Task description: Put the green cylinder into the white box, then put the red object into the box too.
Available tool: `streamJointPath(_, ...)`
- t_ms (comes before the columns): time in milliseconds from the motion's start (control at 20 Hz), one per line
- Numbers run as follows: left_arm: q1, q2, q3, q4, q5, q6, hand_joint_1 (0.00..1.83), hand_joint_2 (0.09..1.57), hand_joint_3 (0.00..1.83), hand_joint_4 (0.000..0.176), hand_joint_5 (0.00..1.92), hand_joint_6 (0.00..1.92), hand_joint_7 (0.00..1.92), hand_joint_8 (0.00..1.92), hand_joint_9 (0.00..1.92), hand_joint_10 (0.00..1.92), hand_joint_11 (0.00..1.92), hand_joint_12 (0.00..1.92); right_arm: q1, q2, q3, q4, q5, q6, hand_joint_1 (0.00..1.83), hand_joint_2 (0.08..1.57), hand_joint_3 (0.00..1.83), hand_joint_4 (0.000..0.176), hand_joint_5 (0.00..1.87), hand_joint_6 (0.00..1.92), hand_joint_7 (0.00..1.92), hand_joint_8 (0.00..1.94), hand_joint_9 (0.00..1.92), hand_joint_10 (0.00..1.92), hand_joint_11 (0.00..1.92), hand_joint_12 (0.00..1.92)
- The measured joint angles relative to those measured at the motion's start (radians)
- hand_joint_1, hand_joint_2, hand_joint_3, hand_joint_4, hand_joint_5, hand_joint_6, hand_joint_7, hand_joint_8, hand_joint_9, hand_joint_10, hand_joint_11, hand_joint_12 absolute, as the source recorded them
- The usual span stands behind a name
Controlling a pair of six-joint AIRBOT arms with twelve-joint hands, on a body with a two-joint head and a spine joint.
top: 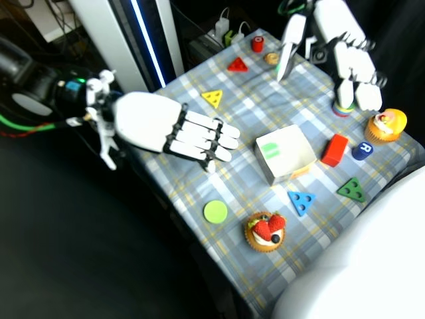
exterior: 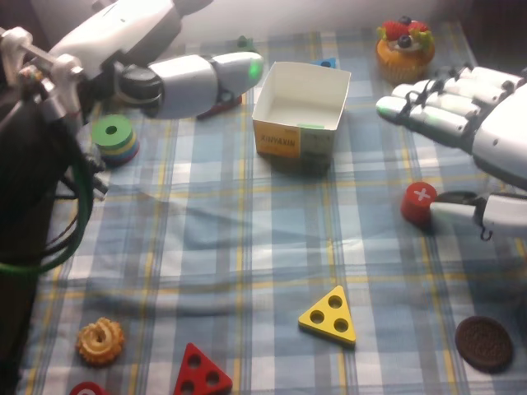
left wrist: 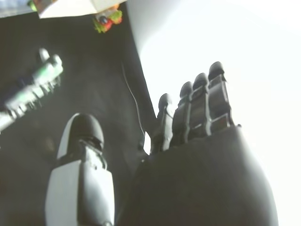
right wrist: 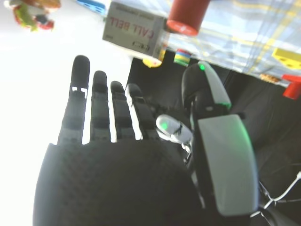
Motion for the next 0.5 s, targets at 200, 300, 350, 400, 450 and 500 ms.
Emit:
streamJointPath(200, 0.021, 0.026, -0.046, 0.038, -0.066, -0.004, 0.41, 1.27, 0.00, 0.087, 0.14, 0.00, 0.10, 0.00, 0.04, 0.00, 0.00, 0.41, 0.000, -0.010, 0.011, 0.000, -0.046, 0.002, 0.64, 1.27, 0.00, 0.000, 0.12, 0.05, 0.19, 0.03, 0.00, 0.53, 0.00, 1.16)
streamJointPath(300, 0.029, 0.033, -0.050, 0.042, -0.087, -0.004, 0.43, 1.27, 0.00, 0.073, 0.17, 0.01, 0.14, 0.00, 0.08, 0.01, 0.00, 0.51, 0.000, -0.014, 0.016, -0.003, -0.065, 0.002, 0.68, 1.26, 0.00, 0.000, 0.15, 0.05, 0.24, 0.03, 0.00, 0.61, 0.00, 1.23)
streamJointPath(350, 0.037, 0.035, -0.054, 0.032, -0.100, -0.005, 0.43, 1.27, 0.00, 0.069, 0.17, 0.01, 0.14, 0.00, 0.08, 0.01, 0.00, 0.52, 0.000, -0.018, 0.018, -0.005, -0.073, 0.002, 0.71, 1.26, 0.00, 0.000, 0.17, 0.05, 0.25, 0.03, 0.00, 0.64, 0.00, 1.26)
streamJointPath(400, 0.037, 0.039, -0.057, 0.033, -0.101, -0.004, 0.47, 1.27, 0.00, 0.067, 0.19, 0.01, 0.15, 0.01, 0.10, 0.02, 0.00, 0.53, 0.000, -0.024, 0.023, -0.008, -0.079, 0.002, 0.75, 1.25, 0.00, 0.000, 0.20, 0.05, 0.29, 0.03, 0.00, 0.67, 0.00, 1.25)
streamJointPath(450, 0.038, 0.039, -0.057, 0.036, -0.102, -0.004, 0.47, 1.27, 0.00, 0.067, 0.19, 0.01, 0.15, 0.01, 0.10, 0.02, 0.00, 0.53, 0.000, -0.026, 0.024, -0.007, -0.086, 0.002, 0.75, 1.25, 0.00, 0.000, 0.20, 0.05, 0.29, 0.03, 0.00, 0.67, 0.00, 1.25)
streamJointPath(500, 0.037, 0.039, -0.057, 0.039, -0.105, -0.004, 0.49, 1.28, 0.00, 0.061, 0.19, 0.01, 0.16, 0.01, 0.10, 0.02, 0.00, 0.53, 0.000, -0.031, 0.027, -0.008, -0.092, 0.002, 0.77, 1.25, 0.00, 0.000, 0.24, 0.06, 0.33, 0.03, 0.00, 0.68, 0.00, 1.20)
